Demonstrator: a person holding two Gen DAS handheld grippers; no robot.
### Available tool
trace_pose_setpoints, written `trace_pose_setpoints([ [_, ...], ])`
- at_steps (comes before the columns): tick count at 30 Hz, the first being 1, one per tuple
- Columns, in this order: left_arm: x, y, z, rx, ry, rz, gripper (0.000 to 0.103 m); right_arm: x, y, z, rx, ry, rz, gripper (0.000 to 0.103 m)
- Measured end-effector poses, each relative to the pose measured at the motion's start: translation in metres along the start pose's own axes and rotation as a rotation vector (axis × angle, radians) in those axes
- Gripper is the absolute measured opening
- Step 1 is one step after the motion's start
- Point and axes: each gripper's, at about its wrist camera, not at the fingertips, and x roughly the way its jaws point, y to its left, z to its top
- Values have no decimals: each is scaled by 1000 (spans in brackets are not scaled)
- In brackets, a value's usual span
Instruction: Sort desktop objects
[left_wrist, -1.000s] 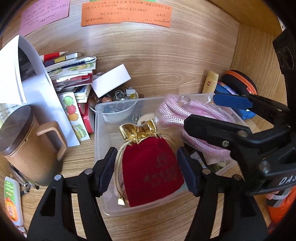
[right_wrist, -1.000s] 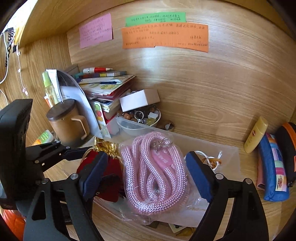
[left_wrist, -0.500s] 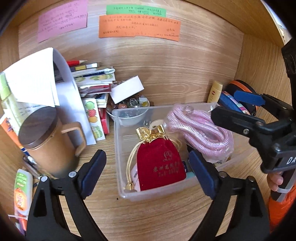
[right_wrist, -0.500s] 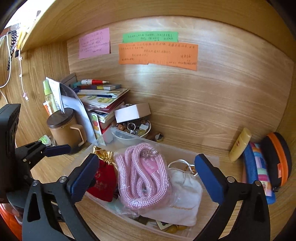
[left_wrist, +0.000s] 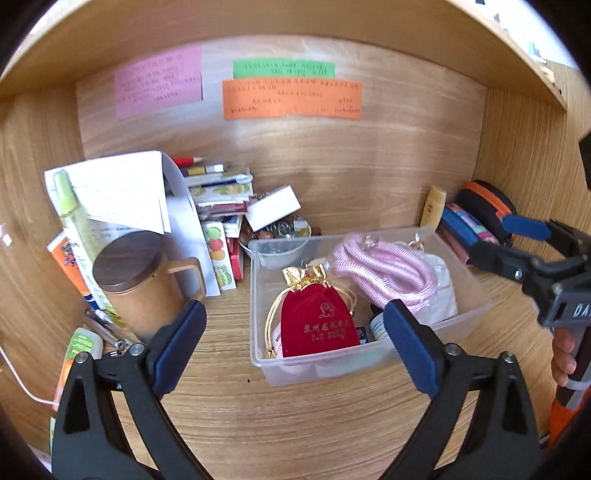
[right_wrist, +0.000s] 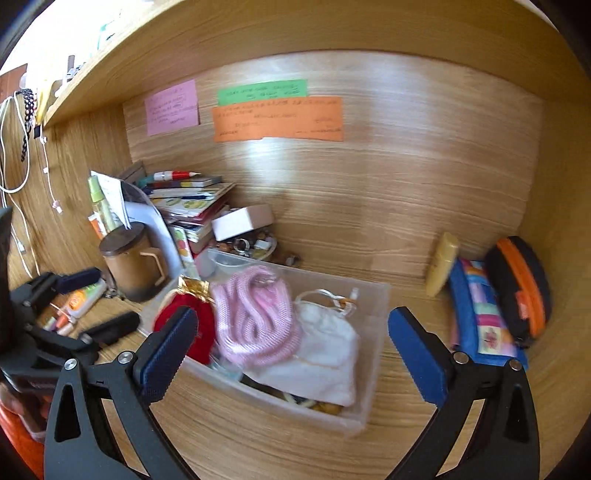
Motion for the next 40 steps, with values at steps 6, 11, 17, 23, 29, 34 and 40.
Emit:
trace_pose_setpoints([
  [6,-22,-12,-3,-23,-34,46,100,-22,-8,-17,8,-15,-18,103],
  [11,-38,-25,-10,-21,-65,69,100,-36,-13,-32,31,-21,-11,103],
  [17,-47,-31,-17,-42,-78,81,101,-48,-17,-46,51,-26,-23,103],
  [23,-45,-33,-21,-47,-62,78,101,-57,-13,-52,34,-34,-17,103],
  [29,-42,-32,-20,-61,-67,83,101,-58,-9,-52,8,-36,-26,103],
  [34,-37,-30,-20,-68,-67,83,101,-54,-6,-51,-5,-30,-30,103],
  [40,-36,-34,-21,-44,-68,67,101,-47,-7,-48,-7,-19,-27,103],
])
